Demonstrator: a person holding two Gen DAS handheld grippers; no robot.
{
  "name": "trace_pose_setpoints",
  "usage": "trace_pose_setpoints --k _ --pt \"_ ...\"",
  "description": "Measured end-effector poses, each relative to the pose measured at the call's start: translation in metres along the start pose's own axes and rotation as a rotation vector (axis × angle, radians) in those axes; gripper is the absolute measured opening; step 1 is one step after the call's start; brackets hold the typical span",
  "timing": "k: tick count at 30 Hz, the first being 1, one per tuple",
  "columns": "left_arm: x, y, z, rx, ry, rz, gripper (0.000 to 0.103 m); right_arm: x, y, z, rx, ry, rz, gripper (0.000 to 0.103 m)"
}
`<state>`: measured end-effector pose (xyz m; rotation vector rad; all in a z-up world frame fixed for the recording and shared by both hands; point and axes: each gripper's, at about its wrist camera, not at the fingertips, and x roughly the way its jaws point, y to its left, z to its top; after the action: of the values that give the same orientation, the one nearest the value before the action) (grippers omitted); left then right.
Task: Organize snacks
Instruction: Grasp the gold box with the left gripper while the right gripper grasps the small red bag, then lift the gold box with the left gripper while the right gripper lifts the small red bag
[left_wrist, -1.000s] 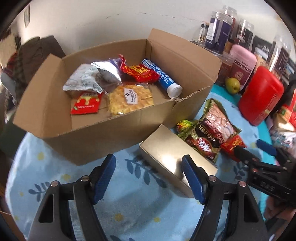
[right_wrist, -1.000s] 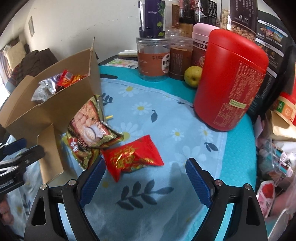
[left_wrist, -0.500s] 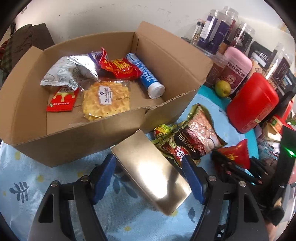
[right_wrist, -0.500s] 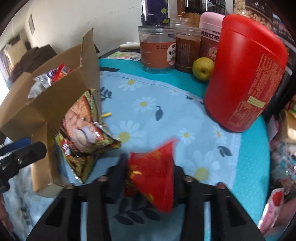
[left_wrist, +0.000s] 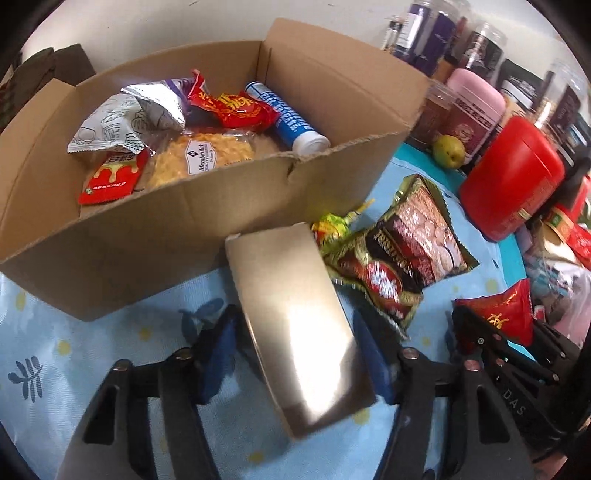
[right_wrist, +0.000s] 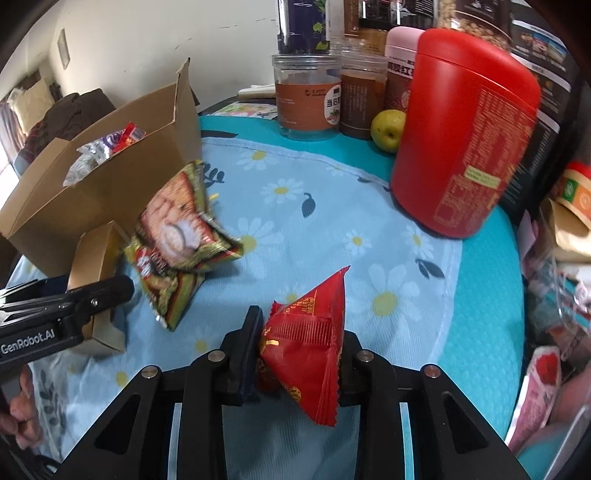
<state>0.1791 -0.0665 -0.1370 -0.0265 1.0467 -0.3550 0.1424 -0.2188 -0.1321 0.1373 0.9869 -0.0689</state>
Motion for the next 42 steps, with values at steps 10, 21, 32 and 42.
trace_pose_setpoints --k 10,21,32,42 --pt "-0.024 0.000 -0.035 0.086 0.025 -0.023 0.046 -0.030 0.013 -0.032 -0.028 0.001 0.035 0.029" --pt "-0.053 -0.004 -0.083 0.132 0.058 -0.066 0.046 -0.055 0.042 -0.075 -0.072 0.022 0.121 0.029" --pt "-0.079 -0.002 -0.125 0.190 0.101 -0.081 0.045 -0.074 0.060 -0.112 -0.100 0.065 0.223 0.029" --pt "-0.068 -0.015 -0.128 0.264 0.099 -0.019 0.046 -0.079 0.067 -0.119 -0.140 0.070 0.225 0.045"
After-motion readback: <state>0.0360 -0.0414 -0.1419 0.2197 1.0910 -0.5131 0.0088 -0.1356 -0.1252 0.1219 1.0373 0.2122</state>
